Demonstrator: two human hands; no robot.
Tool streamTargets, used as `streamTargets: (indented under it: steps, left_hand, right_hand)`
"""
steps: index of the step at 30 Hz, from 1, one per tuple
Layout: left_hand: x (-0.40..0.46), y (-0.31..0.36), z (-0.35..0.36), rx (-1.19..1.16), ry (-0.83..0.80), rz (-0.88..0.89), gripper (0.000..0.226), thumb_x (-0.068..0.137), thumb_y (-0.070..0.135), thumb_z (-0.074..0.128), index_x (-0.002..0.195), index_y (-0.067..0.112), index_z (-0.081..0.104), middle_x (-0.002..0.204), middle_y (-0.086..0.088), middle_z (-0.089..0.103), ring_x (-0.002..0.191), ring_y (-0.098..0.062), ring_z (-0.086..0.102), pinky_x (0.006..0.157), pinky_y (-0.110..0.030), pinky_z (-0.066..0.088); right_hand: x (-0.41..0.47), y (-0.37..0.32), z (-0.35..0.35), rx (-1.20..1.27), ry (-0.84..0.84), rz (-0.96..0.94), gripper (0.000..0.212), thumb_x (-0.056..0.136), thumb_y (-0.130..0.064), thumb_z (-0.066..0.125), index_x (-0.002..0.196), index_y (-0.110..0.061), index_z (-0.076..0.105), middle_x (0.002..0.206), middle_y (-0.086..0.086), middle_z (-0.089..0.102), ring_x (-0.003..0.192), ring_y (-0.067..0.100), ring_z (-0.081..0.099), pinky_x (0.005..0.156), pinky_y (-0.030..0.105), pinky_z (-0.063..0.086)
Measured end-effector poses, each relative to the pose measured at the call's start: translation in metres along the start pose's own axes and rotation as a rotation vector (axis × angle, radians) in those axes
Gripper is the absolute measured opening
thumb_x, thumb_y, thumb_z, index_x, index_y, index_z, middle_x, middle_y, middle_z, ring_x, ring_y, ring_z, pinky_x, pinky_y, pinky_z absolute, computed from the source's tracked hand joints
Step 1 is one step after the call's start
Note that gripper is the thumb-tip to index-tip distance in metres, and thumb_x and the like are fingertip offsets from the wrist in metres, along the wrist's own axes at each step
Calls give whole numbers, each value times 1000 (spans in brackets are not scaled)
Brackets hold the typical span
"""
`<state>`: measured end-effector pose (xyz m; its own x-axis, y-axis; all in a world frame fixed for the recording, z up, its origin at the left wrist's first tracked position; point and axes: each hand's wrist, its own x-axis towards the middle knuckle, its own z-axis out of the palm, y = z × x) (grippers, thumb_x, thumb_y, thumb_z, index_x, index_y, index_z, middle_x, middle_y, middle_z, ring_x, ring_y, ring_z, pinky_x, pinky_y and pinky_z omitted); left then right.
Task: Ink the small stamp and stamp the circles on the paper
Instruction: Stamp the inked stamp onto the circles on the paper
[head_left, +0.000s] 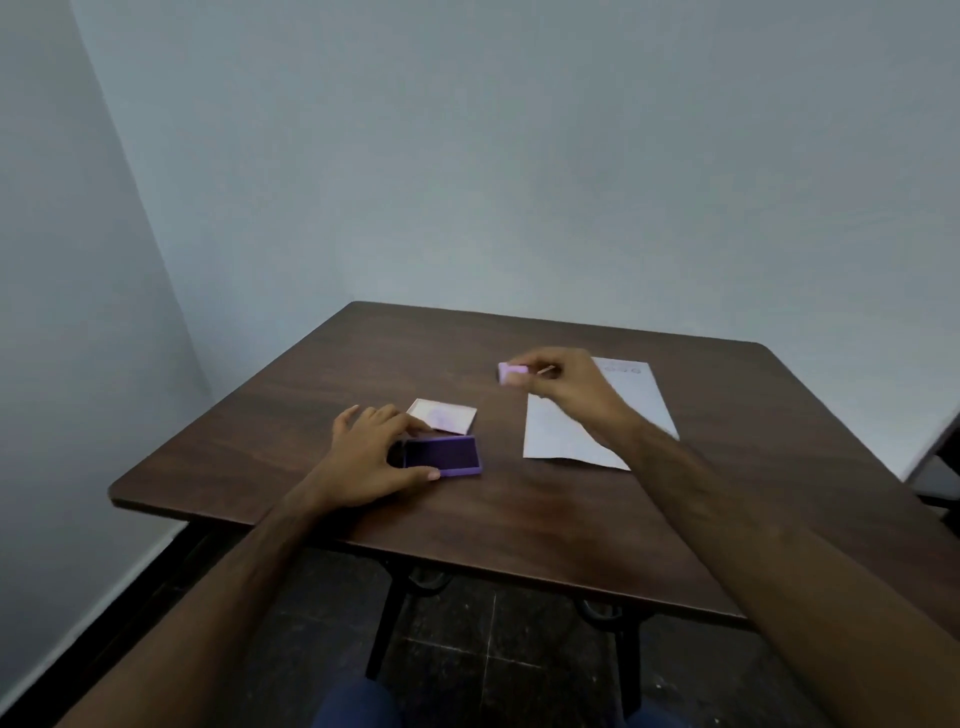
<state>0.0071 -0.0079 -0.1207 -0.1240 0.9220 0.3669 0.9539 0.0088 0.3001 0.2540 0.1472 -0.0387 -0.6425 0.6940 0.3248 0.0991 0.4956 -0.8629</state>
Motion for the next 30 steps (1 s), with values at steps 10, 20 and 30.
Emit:
streamTargets:
  steps: [10, 20, 30]
  left_hand:
    - [72, 93, 26, 80, -74, 245, 36, 94, 49, 47, 126, 33, 54, 131, 9, 54, 128, -14, 47, 107, -37, 28]
    - [107, 134, 71, 274, -431, 131, 68, 95, 65, 28, 150, 24, 33, 161, -4, 31, 146, -22, 32, 118, -48, 17]
    - [67, 195, 75, 336, -337, 332, 77, 90, 73, 10, 140, 27, 46, 131, -10, 49, 120, -27, 45, 104, -53, 26]
  right_hand:
    - [-40, 55, -87, 239, 312, 329, 20, 95, -19, 62, 109, -5, 62, 96, 16, 73, 82, 22, 70, 79, 35, 59]
    - [-28, 62, -77, 214, 345, 421, 30, 100, -32, 48, 118, -10, 56, 117, 9, 68, 107, 23, 64, 102, 43, 49]
    - [-38, 69, -77, 43, 212, 333, 17, 98, -39, 52, 106, -26, 60, 115, -7, 67, 113, 10, 58, 97, 33, 44]
